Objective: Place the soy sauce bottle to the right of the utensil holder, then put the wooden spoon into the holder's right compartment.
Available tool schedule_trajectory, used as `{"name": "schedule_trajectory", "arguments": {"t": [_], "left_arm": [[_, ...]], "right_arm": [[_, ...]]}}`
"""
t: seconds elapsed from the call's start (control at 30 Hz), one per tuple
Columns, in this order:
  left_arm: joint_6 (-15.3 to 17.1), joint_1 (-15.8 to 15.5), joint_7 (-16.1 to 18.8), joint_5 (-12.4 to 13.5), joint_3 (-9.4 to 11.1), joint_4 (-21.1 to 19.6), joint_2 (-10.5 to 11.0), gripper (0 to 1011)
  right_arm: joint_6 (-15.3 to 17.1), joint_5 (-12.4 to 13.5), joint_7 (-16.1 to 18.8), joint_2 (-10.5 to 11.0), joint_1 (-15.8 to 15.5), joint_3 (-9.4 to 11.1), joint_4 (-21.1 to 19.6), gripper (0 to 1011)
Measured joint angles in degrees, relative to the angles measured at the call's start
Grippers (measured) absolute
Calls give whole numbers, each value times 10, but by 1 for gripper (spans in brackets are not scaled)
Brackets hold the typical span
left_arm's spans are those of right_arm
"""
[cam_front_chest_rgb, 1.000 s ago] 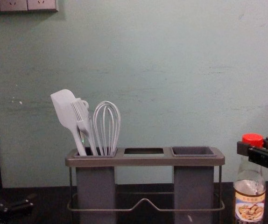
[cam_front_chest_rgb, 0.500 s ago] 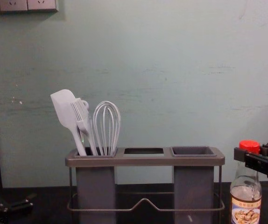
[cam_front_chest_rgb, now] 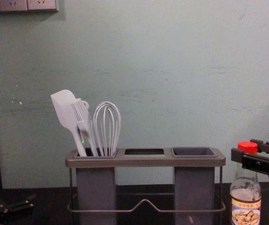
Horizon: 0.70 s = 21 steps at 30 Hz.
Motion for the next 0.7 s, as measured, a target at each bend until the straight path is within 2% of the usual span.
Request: {"name": "schedule_trajectory", "arguments": {"t": [0.13,0.4,0.7], "left_arm": [[0,0,0,0,0,0,0,1005],[0,0,0,0,0,0,0,1005],[0,0,0,0,0,0,0,1005]], "right_arm": [[0,0,-1,0,0,0,-1,788],[1,-1,-1,1,-1,0,-1,991],[1,-4,-6,3,-3,0,-8,1003]]}}
